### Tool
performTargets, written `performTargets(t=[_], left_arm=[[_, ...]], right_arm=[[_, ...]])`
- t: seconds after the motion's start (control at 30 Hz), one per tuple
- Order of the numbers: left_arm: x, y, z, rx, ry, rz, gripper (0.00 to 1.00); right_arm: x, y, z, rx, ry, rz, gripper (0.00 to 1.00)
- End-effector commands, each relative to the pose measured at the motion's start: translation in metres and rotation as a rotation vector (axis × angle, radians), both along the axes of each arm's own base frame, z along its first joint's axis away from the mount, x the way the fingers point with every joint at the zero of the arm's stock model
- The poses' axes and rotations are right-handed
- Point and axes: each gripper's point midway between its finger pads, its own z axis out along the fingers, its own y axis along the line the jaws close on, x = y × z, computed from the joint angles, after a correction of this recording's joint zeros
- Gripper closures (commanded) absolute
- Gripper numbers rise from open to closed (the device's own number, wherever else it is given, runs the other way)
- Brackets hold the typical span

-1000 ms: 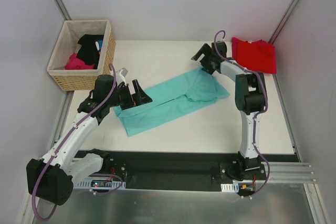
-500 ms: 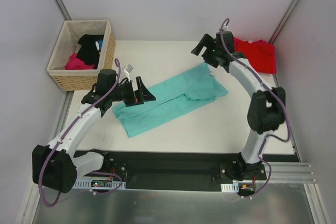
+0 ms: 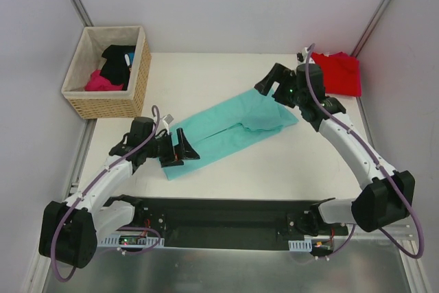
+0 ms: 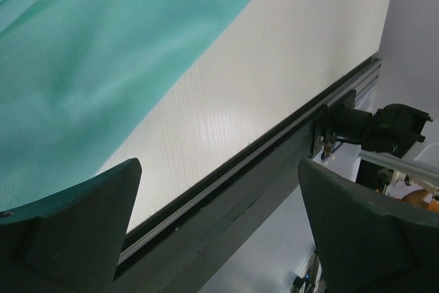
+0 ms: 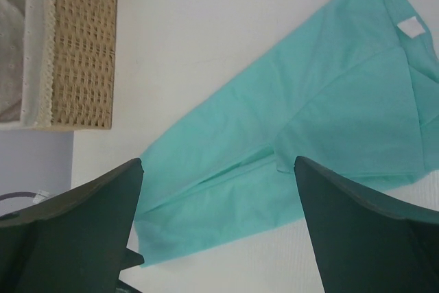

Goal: Fold and stack the t-shirts
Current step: Rotate the tshirt 90 degrees

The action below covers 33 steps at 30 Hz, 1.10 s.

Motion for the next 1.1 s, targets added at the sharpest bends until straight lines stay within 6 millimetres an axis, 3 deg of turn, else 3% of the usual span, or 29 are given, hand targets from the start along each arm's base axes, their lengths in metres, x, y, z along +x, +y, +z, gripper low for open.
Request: performTargets(t=[0.0, 0.23, 0.53, 0.8, 0.93, 1.07], left_arm=[[0.006, 0.009, -0.003, 0.044, -0.039, 0.053, 0.01], [0.01, 0.02, -0.022, 0.12, 0.006, 0.115, 0.01], [0.019, 0.032, -0.049, 0.227, 0.076, 0.165, 0.01], [0.01, 0.036, -0.075, 0.255, 0.161, 0.178, 0.01], [0.0, 0.028, -0.082, 0.254, 0.178, 0.155, 0.01], [-0.023, 0.003, -0.088, 0.271, 0.203, 0.072, 0.01]], right_arm=[[-0.018, -0.004, 0.008, -0.025, -0.037, 0.016, 0.03], [-0.034, -0.009, 0.007, -0.026, -0.049, 0.02, 0.03], [-0.04, -0.011, 0.003, -0.037, -0.043, 0.029, 0.03], [-0.046, -0.016, 0.002, -0.048, -0.051, 0.023, 0.03], [-0.048, -0.018, 0.001, -0.052, -0.046, 0.021, 0.03], [-0.049, -0.019, -0.001, -0.051, -0.042, 0.015, 0.03]])
